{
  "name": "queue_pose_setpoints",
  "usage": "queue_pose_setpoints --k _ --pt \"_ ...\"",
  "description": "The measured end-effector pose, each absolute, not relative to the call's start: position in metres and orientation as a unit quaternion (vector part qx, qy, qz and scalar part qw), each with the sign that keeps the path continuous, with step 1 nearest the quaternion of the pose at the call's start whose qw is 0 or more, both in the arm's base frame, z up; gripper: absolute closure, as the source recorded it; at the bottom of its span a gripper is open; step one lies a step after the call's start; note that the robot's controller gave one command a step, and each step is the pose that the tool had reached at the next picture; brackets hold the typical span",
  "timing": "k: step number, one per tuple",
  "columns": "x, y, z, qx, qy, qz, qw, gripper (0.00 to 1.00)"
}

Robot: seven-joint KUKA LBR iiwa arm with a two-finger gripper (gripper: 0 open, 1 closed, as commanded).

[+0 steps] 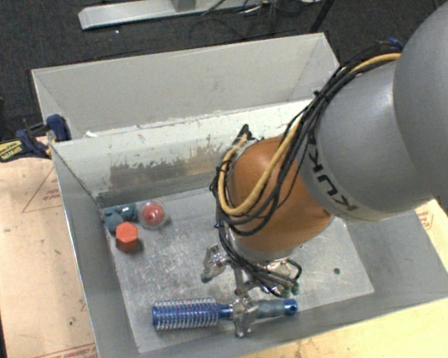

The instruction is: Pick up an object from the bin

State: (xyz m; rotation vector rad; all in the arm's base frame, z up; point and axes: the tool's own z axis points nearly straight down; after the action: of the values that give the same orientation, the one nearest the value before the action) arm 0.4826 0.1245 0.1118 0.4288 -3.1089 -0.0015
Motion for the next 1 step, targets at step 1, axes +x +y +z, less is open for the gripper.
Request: queue_pose_setpoints --k 1 --pt "0.4877 0.1291 0.0773 0.114 -0.993 -0.002 -0.010 0.00"
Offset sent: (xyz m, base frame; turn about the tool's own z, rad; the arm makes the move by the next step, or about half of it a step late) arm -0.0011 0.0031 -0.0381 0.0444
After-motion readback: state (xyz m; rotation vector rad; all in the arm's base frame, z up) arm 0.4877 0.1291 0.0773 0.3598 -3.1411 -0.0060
